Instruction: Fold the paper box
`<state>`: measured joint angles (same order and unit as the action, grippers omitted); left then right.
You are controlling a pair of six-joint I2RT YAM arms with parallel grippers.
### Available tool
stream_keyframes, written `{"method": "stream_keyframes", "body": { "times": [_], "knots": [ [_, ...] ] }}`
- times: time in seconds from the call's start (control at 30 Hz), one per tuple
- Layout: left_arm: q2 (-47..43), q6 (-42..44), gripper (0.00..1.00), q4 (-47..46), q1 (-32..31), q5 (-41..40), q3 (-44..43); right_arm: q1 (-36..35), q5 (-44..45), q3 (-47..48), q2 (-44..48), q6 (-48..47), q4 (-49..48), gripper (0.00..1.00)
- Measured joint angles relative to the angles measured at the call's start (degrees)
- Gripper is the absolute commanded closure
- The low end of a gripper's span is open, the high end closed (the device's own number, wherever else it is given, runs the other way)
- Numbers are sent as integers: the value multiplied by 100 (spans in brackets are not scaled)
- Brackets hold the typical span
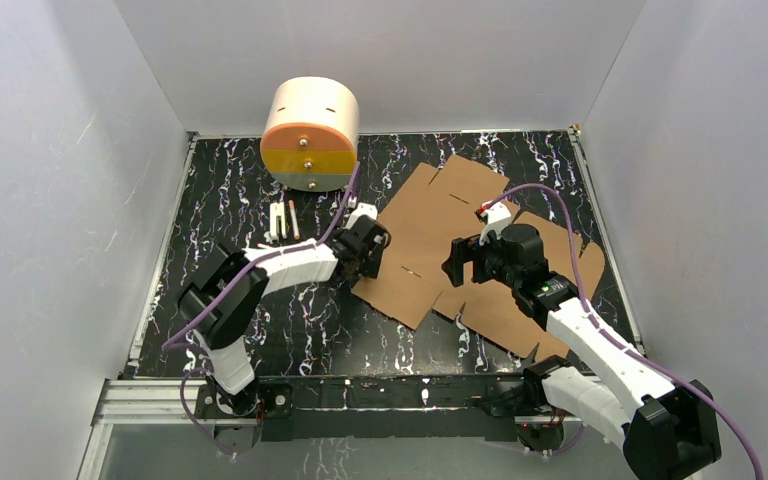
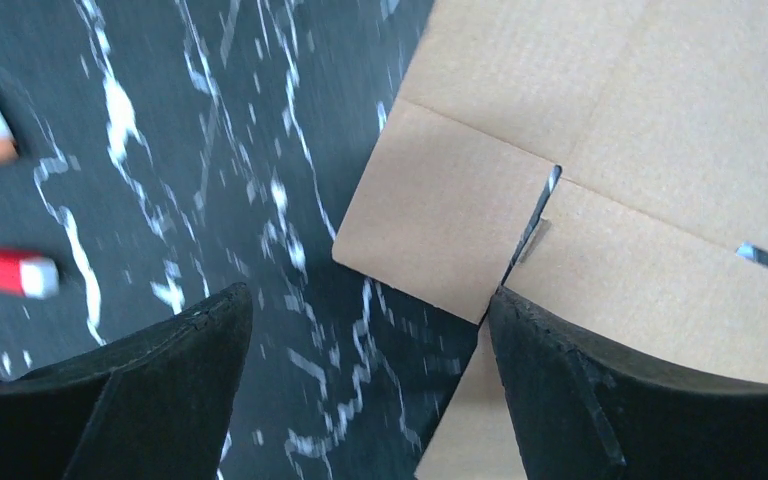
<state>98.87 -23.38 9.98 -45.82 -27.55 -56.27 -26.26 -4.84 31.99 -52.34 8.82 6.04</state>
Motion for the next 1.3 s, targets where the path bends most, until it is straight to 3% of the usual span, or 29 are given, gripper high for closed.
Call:
{"method": "stream_keyframes", "body": {
  "times": [0.33,0.5,0.87,1.1,1.3],
  "knots": [
    [1233,796,12,-581,1016,286,-1471,0,24,2,-24,46,-17,1],
    [1027,647,11,-544,1322,407,-1541,0,39,4,-149,46,-13,1],
    [-2068,-1445,13,-501,1250,1613,599,0,-13,4,-192,155,-26,1],
    [-2830,-2745,15,-1139,1266,2426,1987,0,-26,-2,-94,197,-105,1],
    [-2645,-3637,20,-2184,1268,2776,2811,0,-136,-125,-57,260,-358,1]
  ]
}}
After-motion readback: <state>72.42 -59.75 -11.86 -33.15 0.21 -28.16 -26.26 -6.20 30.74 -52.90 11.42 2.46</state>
